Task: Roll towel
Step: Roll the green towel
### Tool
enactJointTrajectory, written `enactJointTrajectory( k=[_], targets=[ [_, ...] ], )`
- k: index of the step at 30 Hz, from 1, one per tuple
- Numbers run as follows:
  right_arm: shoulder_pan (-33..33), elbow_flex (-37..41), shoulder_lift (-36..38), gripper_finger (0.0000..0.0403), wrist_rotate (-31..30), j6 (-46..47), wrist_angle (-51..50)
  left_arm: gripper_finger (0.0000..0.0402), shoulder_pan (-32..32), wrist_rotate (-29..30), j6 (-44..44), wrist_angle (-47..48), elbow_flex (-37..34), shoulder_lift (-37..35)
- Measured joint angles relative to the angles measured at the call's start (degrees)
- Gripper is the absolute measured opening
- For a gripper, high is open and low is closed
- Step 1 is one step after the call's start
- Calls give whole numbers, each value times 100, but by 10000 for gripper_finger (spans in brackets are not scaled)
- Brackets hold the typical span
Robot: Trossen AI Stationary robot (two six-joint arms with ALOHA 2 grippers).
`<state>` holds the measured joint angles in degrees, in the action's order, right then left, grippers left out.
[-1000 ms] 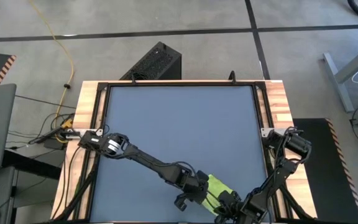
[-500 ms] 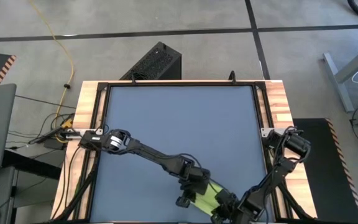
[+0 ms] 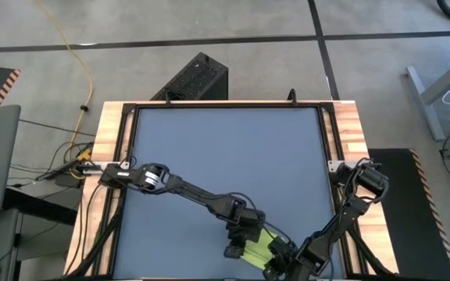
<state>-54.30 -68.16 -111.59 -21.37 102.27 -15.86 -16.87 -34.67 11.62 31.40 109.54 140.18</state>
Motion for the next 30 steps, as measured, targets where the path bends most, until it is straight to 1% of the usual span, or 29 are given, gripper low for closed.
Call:
enactJointTrajectory(
  k=[3, 7, 11, 15, 17, 19, 20, 26, 30],
  targets=[
    [-15, 2, 28, 83, -9, -18, -17, 0, 84, -64, 152, -7, -5, 0],
    [-26, 7, 166, 127, 69, -12, -199, 0, 139, -135, 172, -4, -9, 2],
    [-59, 13, 454, 174, 132, -157, -470, 0, 171, -202, 254, 15, -9, 2],
    [-184, 13, 792, 199, -5, -392, -555, 0, 216, -222, 355, 10, -11, 2],
    [-286, 13, 883, 202, -431, -761, -343, 0, 257, -265, 480, -19, -11, 2],
    [-395, 8, 898, 201, -918, -1392, 48, 0, 304, -334, 608, -65, -13, 4],
    [-431, 7, 894, 199, -1041, -1701, 154, 0, 320, -348, 659, -78, -13, 4],
    [-382, -136, 575, 182, -1105, -3142, 107, 0, 339, -377, 762, -95, -13, 4],
    [-237, -328, 384, 180, -838, -3319, -362, 0, 346, -390, 852, -96, -13, 4]
  ],
)
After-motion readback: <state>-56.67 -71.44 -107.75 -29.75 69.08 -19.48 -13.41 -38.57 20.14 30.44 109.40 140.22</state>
